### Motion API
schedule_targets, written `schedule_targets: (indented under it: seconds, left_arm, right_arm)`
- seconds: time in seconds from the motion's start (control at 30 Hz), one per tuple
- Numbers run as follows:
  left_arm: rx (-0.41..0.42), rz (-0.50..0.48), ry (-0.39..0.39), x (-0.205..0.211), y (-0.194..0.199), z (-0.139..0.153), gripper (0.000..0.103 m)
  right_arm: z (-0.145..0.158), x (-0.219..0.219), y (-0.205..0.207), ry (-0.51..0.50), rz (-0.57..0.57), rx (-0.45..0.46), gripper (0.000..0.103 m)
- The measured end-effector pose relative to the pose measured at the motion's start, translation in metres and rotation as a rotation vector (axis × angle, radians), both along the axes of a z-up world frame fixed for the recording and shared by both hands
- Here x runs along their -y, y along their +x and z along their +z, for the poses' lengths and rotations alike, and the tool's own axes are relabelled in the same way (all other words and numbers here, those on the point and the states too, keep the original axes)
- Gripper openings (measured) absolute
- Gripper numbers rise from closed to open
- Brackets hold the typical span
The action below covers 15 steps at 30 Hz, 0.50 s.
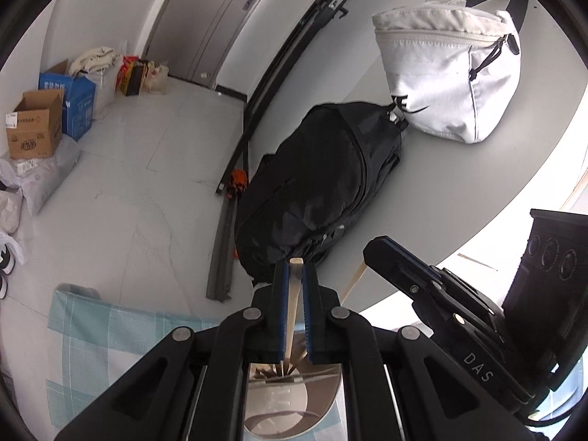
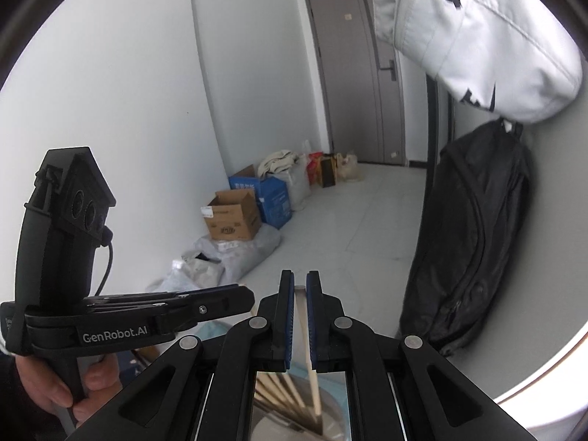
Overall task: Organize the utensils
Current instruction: 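Open both tools to drop the chopsticks into the holder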
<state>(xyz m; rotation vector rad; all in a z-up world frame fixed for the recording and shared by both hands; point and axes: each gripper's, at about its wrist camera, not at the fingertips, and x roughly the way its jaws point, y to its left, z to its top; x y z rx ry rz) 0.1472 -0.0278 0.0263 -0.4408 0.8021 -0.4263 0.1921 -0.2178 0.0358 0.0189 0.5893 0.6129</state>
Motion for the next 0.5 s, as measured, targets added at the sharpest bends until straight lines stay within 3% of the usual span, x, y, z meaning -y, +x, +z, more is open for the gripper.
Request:
schedule_targets:
  seconds: [0.17, 0.23, 0.3, 0.37, 0.43, 0.5]
  left_arm:
    - [-0.051, -0.049, 0.007, 0.0, -0.002, -0.007, 0.01]
    - [-0.058, -0.061, -0.009, -0.003, -0.005, -0.007, 0.032]
    - [-0.046, -0.046, -0.006, -0.007, -0.009, -0.004, 0.043]
    - [-0.038, -0.038, -0.012, -0.011, -0.013, 0.0, 0.044]
    - [-0.044, -0.03, -0.013, -0.014, -0.016, 0.003, 0.044]
    - [-0.035, -0.012, -0.009, -0.017, -0.02, 0.007, 0.045]
  right_arm:
    - [-0.015, 0.011, 0.005, 0.083, -0.01, -0.11, 0.008]
    - [-0.018, 0.017, 0.003, 0.122, -0.008, -0.138, 0.009]
    - [-0.017, 0.02, -0.001, 0.125, -0.03, -0.141, 0.012]
    - [-0.015, 0.026, -0.007, 0.146, -0.048, -0.14, 0.018]
    - [-0.011, 0.03, -0.013, 0.153, -0.077, -0.127, 0.033]
    - [-0.005, 0.035, -0.021, 0.17, -0.095, -0.114, 0.035]
